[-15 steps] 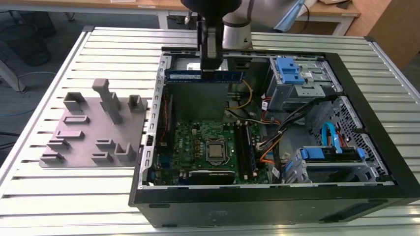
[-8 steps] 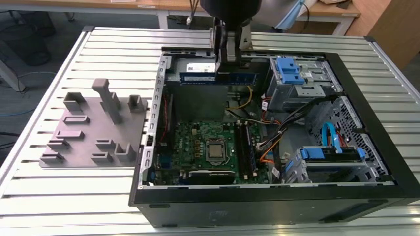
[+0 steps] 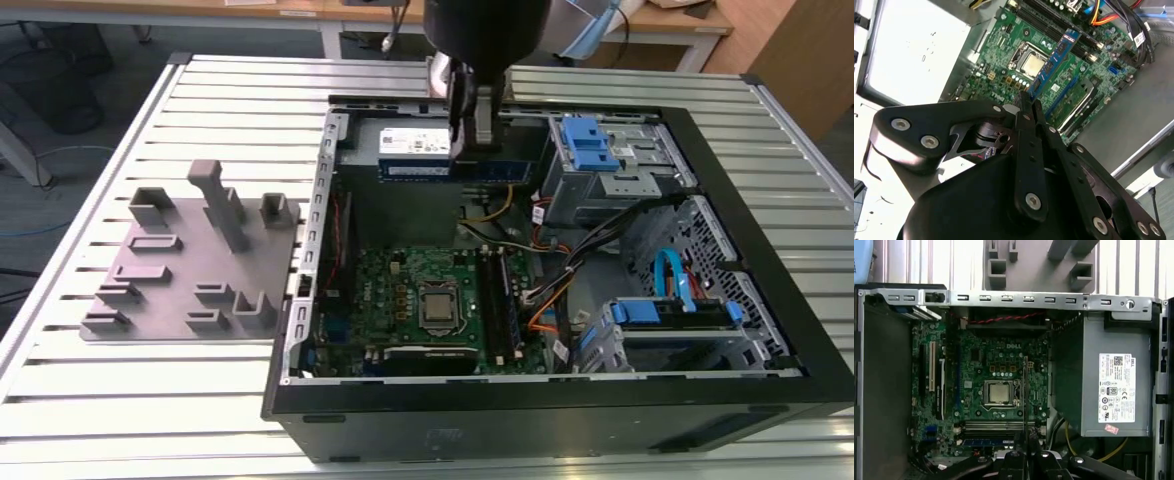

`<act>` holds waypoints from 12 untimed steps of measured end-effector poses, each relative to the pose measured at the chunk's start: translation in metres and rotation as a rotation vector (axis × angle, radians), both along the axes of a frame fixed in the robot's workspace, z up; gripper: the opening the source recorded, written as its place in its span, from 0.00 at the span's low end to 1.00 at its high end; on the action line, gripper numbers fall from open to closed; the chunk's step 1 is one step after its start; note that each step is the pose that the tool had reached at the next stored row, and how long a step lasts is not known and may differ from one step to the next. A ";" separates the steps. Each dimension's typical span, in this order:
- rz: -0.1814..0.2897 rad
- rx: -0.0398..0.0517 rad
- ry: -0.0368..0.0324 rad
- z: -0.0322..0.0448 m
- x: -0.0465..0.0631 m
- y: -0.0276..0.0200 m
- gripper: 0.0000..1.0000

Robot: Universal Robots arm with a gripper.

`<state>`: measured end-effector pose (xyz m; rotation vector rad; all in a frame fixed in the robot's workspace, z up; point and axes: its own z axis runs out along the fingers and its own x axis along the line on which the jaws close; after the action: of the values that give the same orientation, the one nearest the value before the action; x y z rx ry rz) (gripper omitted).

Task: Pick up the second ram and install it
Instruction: 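Pick up the second ram and move it above second insertion slot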

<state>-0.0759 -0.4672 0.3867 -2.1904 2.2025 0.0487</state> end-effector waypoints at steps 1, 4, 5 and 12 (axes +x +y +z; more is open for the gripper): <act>0.000 0.0001 -0.0001 -0.0012 0.003 0.0000 0.14; -0.002 0.0000 -0.0001 -0.0033 0.008 0.0000 0.14; -0.002 0.0000 0.0000 -0.0033 0.009 0.0000 0.14; -0.002 0.0002 0.0005 -0.0038 0.011 0.0000 0.14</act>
<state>-0.0650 -0.4672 0.3828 -2.1883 2.2049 0.0495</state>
